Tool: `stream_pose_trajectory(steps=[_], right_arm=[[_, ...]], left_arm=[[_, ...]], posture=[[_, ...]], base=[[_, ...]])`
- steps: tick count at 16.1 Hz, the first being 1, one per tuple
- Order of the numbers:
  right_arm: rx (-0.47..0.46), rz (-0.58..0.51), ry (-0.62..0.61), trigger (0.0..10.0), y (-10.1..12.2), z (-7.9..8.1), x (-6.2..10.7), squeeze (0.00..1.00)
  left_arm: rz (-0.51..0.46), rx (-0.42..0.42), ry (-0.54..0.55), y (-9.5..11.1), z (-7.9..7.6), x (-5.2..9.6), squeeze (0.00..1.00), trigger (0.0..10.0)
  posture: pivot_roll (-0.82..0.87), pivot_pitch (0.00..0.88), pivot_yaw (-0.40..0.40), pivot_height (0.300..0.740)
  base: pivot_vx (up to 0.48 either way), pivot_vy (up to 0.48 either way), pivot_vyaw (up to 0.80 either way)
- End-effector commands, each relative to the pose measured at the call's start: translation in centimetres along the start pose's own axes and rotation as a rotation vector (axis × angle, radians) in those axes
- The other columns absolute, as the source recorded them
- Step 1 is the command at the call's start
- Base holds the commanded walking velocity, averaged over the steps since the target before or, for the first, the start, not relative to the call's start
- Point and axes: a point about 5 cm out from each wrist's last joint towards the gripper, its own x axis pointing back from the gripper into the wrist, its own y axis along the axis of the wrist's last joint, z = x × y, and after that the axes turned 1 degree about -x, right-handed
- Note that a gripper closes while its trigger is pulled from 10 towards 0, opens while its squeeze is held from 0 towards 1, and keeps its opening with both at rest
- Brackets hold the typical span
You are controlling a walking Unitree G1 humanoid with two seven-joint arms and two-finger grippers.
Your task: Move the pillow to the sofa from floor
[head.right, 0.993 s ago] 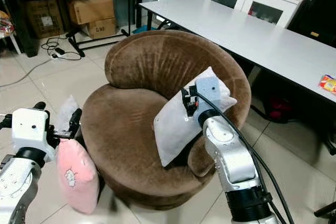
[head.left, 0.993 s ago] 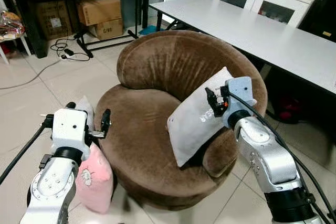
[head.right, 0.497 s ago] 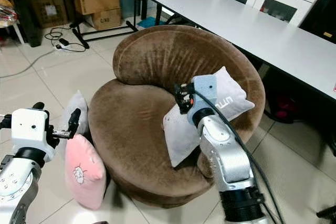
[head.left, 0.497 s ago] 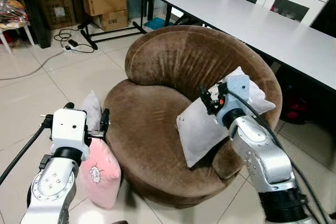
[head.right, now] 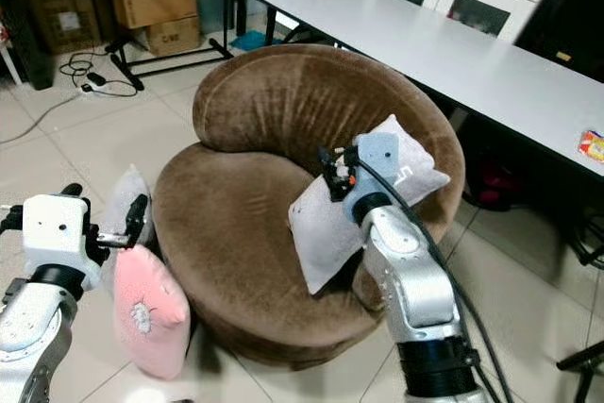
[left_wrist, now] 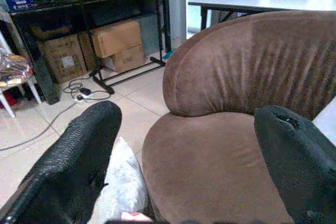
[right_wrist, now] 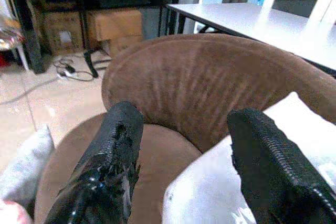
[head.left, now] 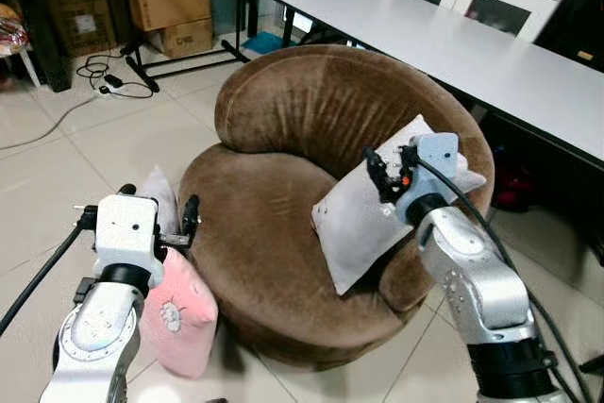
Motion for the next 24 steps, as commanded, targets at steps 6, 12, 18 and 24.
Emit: stream_pose_trajectory(steps=[6,12,18,24], right_arm=[[0.063,0.068,-0.018,10.0,-1.0,-0.3,0.4,0.00],[0.144,0.017,0.002,10.0,-0.5,-0.6,0.6,1.00],[0.094,0.017,0.038,10.0,-0.5,0.2,0.6,1.00],[0.064,0.041,0.092,10.0,-0.8,0.6,1.1,1.00]], left_arm=[[0.003,-0.018,-0.003,0.0,-0.2,-0.3,0.00,10.0],[0.006,-0.020,0.002,-0.1,-0.3,-0.2,0.00,10.0],[0.008,-0.016,0.017,-0.2,-0.2,0.0,0.00,10.0],[-0.010,0.008,0.011,0.1,-0.2,0.1,0.00,10.0]], posture=[[0.03,0.000,-0.092,0.740],[0.02,0.000,-0.091,0.740],[0.03,0.000,-0.106,0.740],[0.03,0.000,-0.101,0.740]], base=[[0.000,0.347,0.00],[0.000,0.344,0.00],[0.000,0.345,0.00],[0.000,0.116,0.13]])
